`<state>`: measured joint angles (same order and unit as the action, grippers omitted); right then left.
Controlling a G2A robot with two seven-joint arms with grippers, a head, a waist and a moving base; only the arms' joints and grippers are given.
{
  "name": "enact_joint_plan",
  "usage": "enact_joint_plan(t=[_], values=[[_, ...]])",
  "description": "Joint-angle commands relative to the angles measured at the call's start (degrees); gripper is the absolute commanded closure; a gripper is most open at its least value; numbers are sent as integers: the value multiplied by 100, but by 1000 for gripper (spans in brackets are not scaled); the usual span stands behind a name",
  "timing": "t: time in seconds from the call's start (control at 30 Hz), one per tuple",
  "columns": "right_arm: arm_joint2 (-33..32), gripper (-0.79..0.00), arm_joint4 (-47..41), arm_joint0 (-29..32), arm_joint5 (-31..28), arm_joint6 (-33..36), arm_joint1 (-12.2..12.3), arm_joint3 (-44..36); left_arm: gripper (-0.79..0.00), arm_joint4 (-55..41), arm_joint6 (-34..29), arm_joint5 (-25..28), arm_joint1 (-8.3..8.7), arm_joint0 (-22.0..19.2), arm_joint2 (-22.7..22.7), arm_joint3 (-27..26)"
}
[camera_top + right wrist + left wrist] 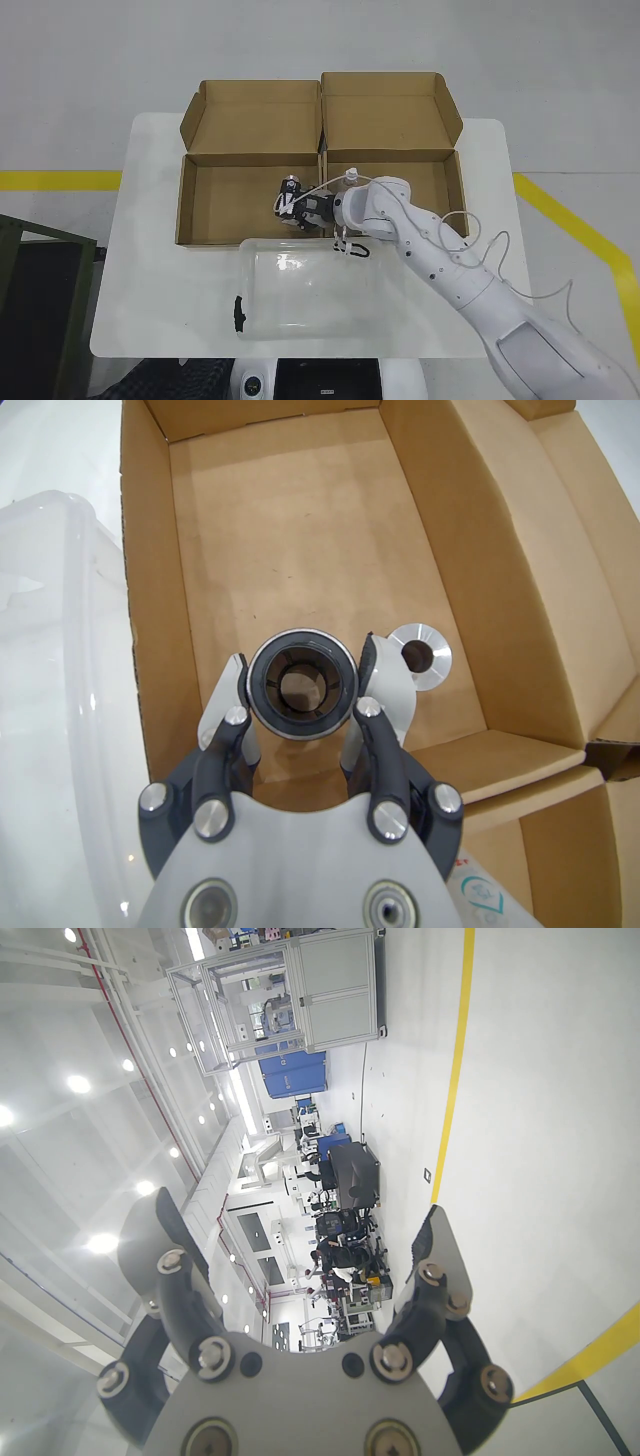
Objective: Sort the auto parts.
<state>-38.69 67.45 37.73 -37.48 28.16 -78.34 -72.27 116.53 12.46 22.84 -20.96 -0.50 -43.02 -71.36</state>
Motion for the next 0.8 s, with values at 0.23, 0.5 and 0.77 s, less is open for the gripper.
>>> enact_joint_plan(t=[0.23, 0.5, 0.77], values=[[-255, -431, 86, 121, -60, -17, 69, -481, -785, 0, 0, 0, 0, 0, 0, 0], [-739, -511, 10, 424, -119, -99, 210, -1269, -785, 0, 0, 0, 0, 0, 0, 0], [-1630, -600, 1, 1221, -206, -221, 479, -2352, -785, 0, 0, 0, 0, 0, 0, 0]])
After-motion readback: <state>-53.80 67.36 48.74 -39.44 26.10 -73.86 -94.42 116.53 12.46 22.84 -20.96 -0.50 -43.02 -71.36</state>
